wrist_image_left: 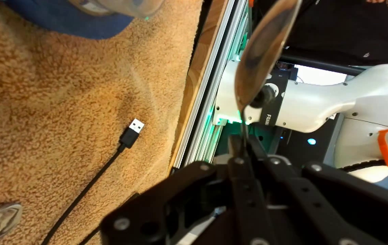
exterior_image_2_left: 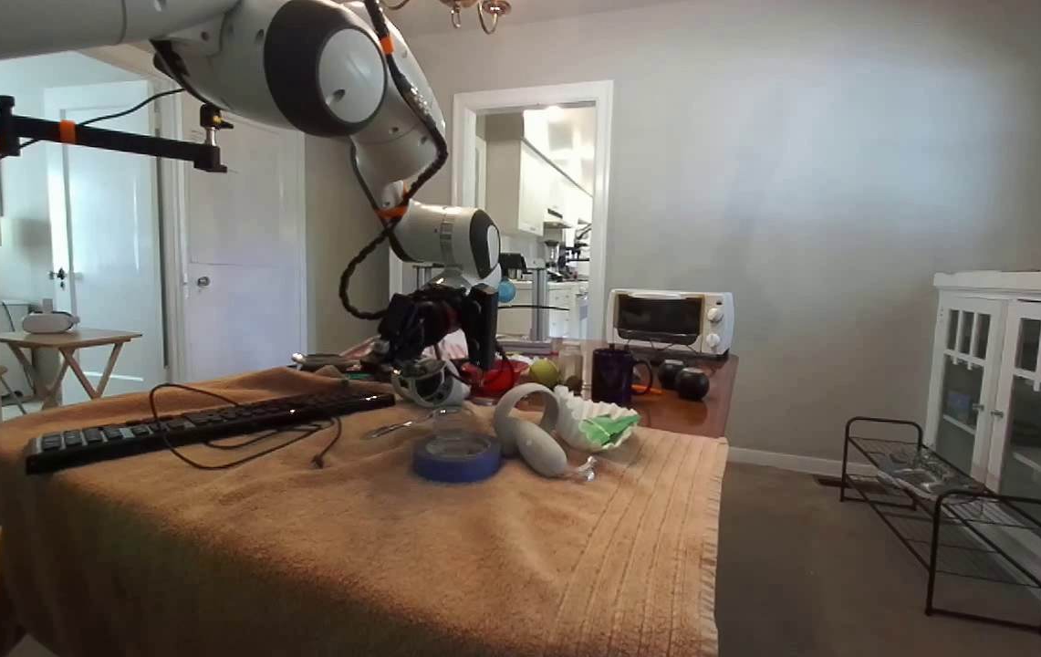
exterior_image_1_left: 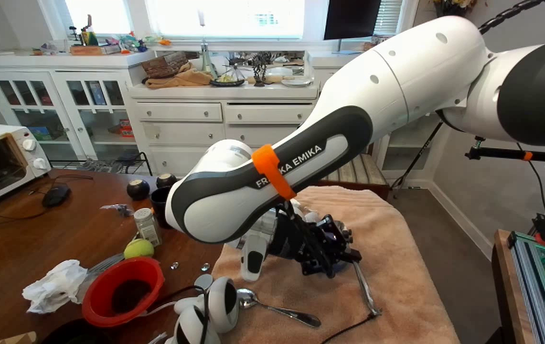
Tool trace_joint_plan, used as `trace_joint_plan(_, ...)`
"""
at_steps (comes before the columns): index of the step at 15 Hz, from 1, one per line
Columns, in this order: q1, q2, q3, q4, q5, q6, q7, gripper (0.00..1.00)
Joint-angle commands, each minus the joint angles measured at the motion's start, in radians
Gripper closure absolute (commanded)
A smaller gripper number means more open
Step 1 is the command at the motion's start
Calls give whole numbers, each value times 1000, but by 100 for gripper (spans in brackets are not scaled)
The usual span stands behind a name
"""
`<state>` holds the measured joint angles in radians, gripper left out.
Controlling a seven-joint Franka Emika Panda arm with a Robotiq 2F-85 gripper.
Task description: Use one silver spoon to place the toy car in the glass cup.
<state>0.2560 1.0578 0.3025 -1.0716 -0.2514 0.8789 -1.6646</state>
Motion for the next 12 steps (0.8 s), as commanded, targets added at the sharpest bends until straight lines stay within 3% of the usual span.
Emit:
trace_joint_plan(1, 8, 5, -7, 11, 1, -2, -16, 99)
trace_joint_plan(12, 24, 14, -4, 15, -40, 57, -171, 99)
